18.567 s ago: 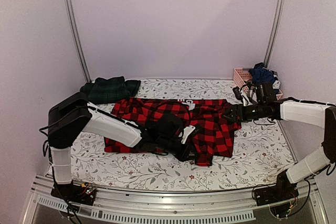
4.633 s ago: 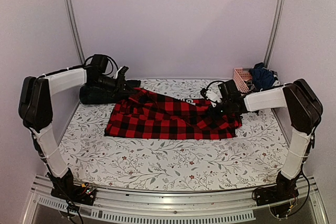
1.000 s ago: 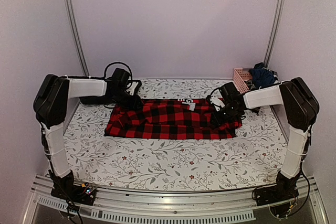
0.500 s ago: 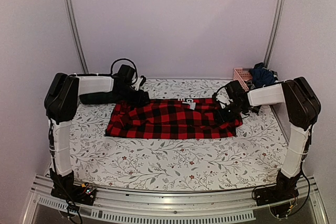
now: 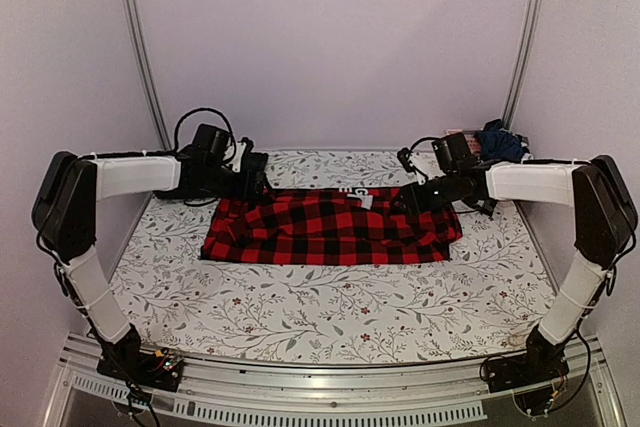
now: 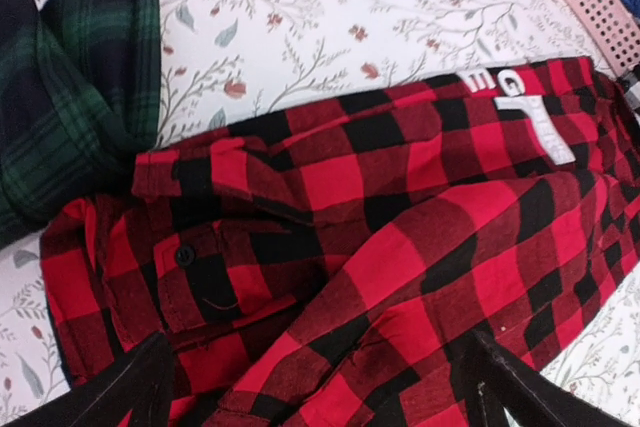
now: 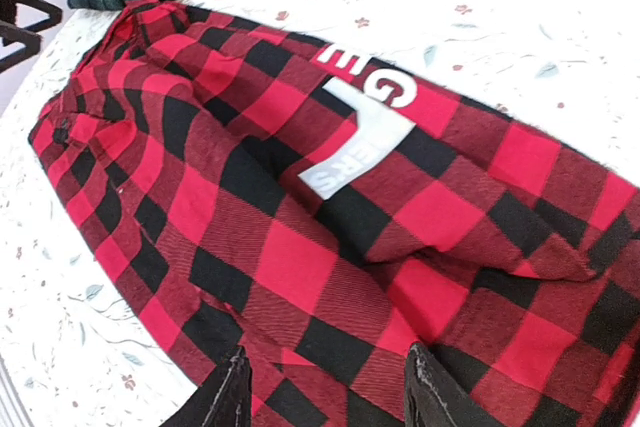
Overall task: Fold and stack the mixed laundry pile
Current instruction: Rotate the rectangle-folded T-shirt at the center of the board.
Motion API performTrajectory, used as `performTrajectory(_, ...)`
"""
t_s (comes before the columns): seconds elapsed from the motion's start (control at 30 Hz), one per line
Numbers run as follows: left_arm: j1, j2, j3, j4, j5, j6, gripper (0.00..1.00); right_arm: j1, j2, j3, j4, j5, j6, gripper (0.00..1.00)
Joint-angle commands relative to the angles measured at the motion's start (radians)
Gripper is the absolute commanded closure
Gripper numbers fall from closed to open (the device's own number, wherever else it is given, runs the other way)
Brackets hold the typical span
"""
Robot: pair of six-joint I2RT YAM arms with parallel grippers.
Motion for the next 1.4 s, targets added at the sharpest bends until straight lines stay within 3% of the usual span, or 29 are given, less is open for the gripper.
performTrajectory(0.0,0.020,0.093,-0.017,-0.065,-0.006,-0.039,0.00,0.027,0.098,0.021,0.019,-0.067,0.061,0.50)
performTrajectory(0.2,-0.012,0.175,-0.055,-0.107,-0.020,-0.077,0.00,-0.012,0.231,0.031,0.010,-0.059,0.090,0.50)
performTrajectory(0.4,-0.104,0.119,-0.255,-0.109,-0.046,-0.199,0.01,-0.091,0.291,0.051,-0.029,-0.070,0.078,0.50)
performTrajectory(0.5,-0.230,0.050,-0.360,-0.116,-0.047,-0.275,0.01,-0.118,0.333,0.098,-0.052,-0.071,0.062,0.50)
performTrajectory(0.63,-0.459,-0.043,-0.457,-0.093,0.053,-0.420,0.01,-0.134,0.424,0.233,-0.093,-0.068,0.023,0.51)
performTrajectory(0.77,-0.689,-0.124,-0.387,-0.131,0.060,-0.457,0.00,-0.131,0.515,0.379,-0.130,-0.097,-0.042,0.51)
performTrajectory(0.8,-0.703,-0.150,-0.348,-0.165,0.036,-0.439,0.00,-0.126,0.510,0.388,-0.120,-0.102,-0.050,0.51)
performTrajectory(0.93,-0.618,-0.246,-0.237,-0.219,-0.044,-0.350,0.00,-0.098,0.400,0.341,-0.060,-0.106,-0.080,0.51)
performTrajectory(1.07,-0.426,-0.273,-0.240,-0.085,0.013,-0.297,0.00,-0.071,0.235,0.224,0.013,-0.112,-0.080,0.49)
performTrajectory(1.17,-0.331,-0.189,-0.197,-0.038,0.032,-0.233,0.00,-0.060,0.138,0.163,0.025,-0.103,-0.038,0.49)
performTrajectory(1.27,-0.305,-0.079,-0.123,-0.036,0.044,-0.174,0.00,-0.058,0.095,0.098,0.026,-0.112,0.035,0.49)
performTrajectory(1.37,-0.299,0.016,-0.091,-0.018,0.069,-0.142,0.13,-0.055,0.095,0.025,0.036,-0.129,0.085,0.50)
